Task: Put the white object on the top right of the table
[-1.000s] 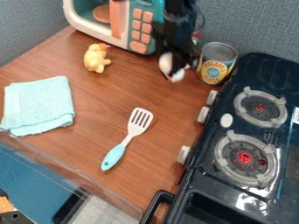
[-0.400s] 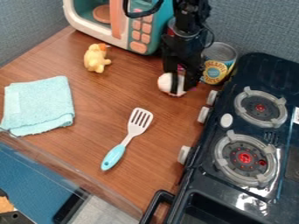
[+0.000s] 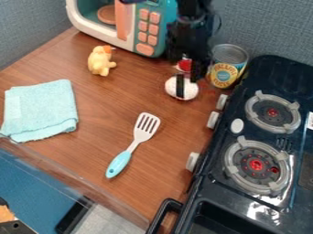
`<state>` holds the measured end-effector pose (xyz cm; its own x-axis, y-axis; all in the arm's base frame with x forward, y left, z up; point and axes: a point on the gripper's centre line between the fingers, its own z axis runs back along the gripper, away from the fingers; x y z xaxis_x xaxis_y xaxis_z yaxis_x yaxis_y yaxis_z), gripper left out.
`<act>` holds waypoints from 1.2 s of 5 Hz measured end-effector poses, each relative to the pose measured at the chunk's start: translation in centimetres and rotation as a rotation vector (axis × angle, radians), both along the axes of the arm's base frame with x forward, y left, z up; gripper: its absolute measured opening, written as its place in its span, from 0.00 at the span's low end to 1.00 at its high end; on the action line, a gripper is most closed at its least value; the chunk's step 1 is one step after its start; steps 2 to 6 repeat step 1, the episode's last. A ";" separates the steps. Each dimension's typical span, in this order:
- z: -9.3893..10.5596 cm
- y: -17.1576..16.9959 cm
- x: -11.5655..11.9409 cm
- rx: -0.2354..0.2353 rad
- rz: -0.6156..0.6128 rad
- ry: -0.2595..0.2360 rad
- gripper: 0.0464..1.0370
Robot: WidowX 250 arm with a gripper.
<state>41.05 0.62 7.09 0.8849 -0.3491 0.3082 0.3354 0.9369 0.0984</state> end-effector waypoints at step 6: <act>2.4 0.7 -0.9 0.022 0.041 -0.045 0.96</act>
